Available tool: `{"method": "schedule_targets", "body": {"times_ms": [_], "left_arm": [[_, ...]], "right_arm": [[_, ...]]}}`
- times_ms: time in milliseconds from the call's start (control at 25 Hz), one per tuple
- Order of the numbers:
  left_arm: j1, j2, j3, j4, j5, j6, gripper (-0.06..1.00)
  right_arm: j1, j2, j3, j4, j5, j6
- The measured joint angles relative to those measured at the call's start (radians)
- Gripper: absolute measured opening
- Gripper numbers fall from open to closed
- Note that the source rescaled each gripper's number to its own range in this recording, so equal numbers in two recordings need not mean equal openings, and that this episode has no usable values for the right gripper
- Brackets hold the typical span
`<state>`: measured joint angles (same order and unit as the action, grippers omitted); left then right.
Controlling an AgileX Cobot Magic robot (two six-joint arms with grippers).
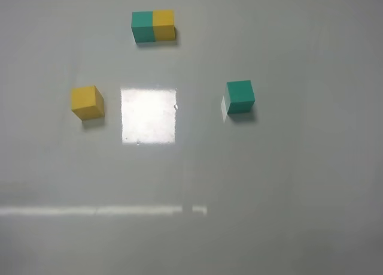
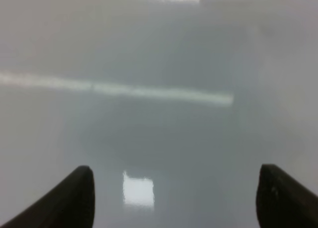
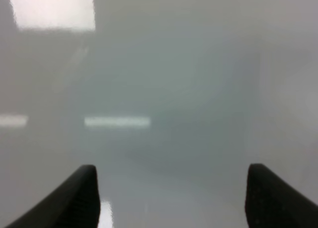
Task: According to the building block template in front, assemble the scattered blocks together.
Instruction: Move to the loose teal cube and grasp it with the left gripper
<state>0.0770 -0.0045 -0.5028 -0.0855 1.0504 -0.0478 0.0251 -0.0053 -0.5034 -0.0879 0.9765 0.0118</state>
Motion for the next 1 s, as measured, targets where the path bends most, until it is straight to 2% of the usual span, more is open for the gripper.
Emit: {"method": "schedule_targets", "body": {"times_ms": [560,760,1000], "left_arm": [[0.000,0.000,0.000,0.000,0.000,0.000,0.87],[0.000,0.000,0.000,0.000,0.000,0.000,0.78],[0.000,0.000,0.000,0.000,0.000,0.000,0.77]], "right_arm": [[0.000,0.000,0.000,0.000,0.000,0.000],[0.000,0.000,0.000,0.000,0.000,0.000],[0.000,0.000,0.000,0.000,0.000,0.000]]}}
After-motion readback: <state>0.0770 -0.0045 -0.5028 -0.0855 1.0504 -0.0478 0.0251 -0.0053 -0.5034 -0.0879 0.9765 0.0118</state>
